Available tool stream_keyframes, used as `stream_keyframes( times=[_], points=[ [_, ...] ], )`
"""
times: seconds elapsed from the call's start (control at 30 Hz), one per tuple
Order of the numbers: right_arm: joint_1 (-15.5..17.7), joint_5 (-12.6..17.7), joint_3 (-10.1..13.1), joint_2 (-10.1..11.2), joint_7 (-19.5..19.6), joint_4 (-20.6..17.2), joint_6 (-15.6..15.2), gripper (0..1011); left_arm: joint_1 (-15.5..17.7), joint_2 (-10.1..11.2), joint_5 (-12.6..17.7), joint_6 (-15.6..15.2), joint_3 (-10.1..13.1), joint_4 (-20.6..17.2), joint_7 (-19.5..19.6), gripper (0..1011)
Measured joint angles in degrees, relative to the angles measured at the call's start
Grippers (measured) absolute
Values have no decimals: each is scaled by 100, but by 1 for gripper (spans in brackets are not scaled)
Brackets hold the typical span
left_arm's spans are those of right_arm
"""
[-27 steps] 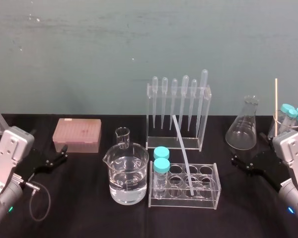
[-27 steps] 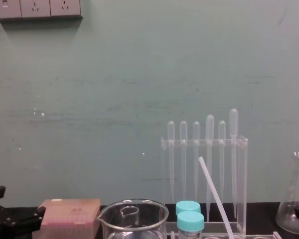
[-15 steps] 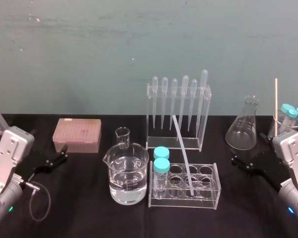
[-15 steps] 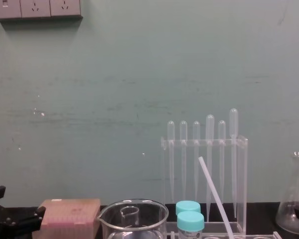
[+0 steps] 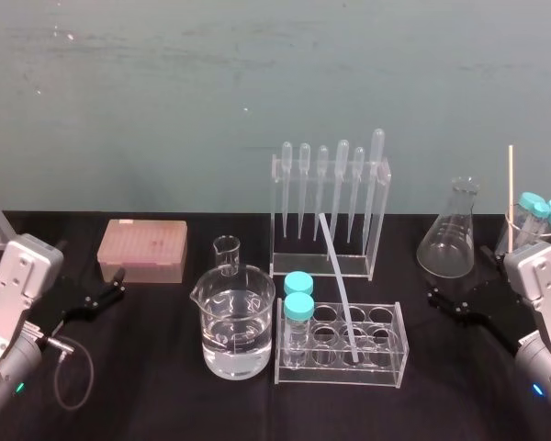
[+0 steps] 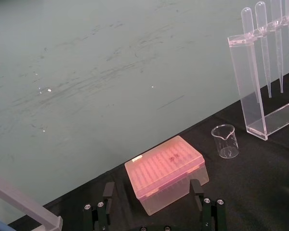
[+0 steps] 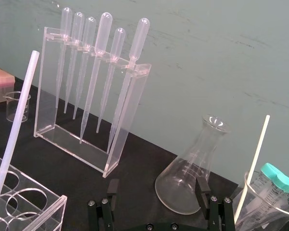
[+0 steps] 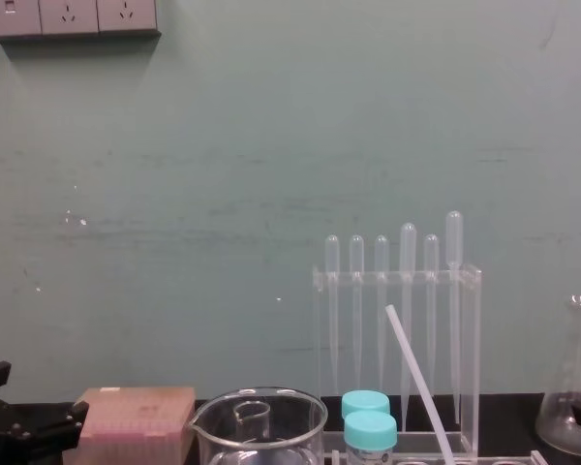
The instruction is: Pick up the stirring rod with one hand, then place it down.
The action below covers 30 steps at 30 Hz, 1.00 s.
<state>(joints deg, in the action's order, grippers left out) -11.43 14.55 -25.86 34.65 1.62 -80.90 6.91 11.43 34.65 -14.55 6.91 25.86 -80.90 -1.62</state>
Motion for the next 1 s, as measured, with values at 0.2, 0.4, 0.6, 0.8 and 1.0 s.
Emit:
stream_keyframes(
  times=[0.2,0.4,0.6,0.8,1.0],
  points=[
    [0,0,0,0,0,0,0,1002,0,0,0,0,0,0,0,1000],
    [0,0,0,0,0,0,0,1000,0,0,0,0,0,0,0,1000],
    [0,0,0,0,0,0,0,1000,0,0,0,0,0,0,0,1000],
    [0,0,0,0,0,0,0,1000,0,0,0,0,0,0,0,1000],
    [-56,207,102,1,-328,-50,-130,1000,0,0,0,0,0,0,0,1000]
  ],
)
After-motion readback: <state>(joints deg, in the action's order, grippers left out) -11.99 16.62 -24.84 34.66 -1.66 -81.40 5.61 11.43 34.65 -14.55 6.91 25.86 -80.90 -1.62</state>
